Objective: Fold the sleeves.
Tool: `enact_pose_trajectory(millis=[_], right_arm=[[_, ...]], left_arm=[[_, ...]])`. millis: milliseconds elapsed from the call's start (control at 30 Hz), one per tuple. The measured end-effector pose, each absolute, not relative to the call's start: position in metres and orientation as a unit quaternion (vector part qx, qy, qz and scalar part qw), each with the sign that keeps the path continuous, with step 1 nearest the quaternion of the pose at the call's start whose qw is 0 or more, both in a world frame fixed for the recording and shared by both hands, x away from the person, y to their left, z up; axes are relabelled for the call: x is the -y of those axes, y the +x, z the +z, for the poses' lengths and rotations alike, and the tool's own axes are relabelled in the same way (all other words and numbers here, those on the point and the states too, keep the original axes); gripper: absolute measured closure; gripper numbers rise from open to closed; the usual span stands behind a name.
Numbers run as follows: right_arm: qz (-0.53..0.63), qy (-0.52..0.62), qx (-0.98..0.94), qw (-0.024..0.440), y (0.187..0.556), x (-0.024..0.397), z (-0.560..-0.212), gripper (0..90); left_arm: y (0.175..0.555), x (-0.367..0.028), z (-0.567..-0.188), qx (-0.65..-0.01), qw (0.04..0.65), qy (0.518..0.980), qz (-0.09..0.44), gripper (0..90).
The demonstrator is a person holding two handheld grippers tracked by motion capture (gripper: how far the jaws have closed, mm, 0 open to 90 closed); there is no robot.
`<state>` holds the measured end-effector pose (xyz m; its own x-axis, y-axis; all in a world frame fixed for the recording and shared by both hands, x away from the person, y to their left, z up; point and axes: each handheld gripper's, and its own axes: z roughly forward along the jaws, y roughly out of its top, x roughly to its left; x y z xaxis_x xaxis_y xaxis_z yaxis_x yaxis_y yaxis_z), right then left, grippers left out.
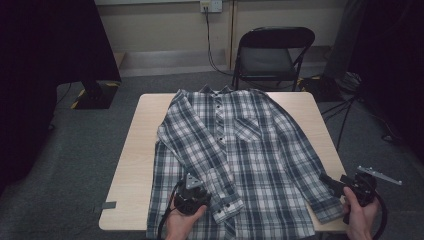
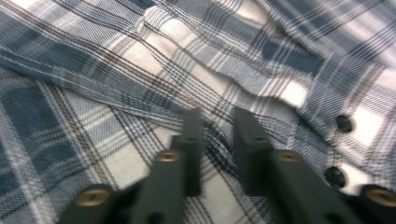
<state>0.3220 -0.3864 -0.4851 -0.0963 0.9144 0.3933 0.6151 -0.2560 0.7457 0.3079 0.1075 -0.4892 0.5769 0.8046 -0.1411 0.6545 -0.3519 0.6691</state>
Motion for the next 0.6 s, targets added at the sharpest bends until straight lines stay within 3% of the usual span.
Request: enact_pose_trajectory(millis=[33,67,467,533,600], right_arm=[[0.451,0.651,-0.587,0.166,0.322,0.386,-0.485,1.9],[0.451,0.651,-0.588,0.166,0.322,0.386,-0.485,1.9],[0.448,0.652,-0.588,0.166,0.322,0.385,-0.485,1.9],[0.449,0.651,-0.589,0.167,0.322,0.385,-0.485,1.9],[0.449,0.649,-0.590,0.169,0.322,0.385,-0.485,1.9]], left_arm=[[0.307,-0.110,-0.489,-0.446,0.353,0.816,0.104,87.3],[0.307,-0.111,-0.489,-0.446,0.353,0.816,0.101,88.0],[0.288,-0.154,-0.480,-0.462,0.379,0.797,0.090,88.2],[0.289,-0.154,-0.481,-0.461,0.380,0.797,0.086,86.0],[0.292,-0.152,-0.483,-0.464,0.385,0.793,0.085,74.1]])
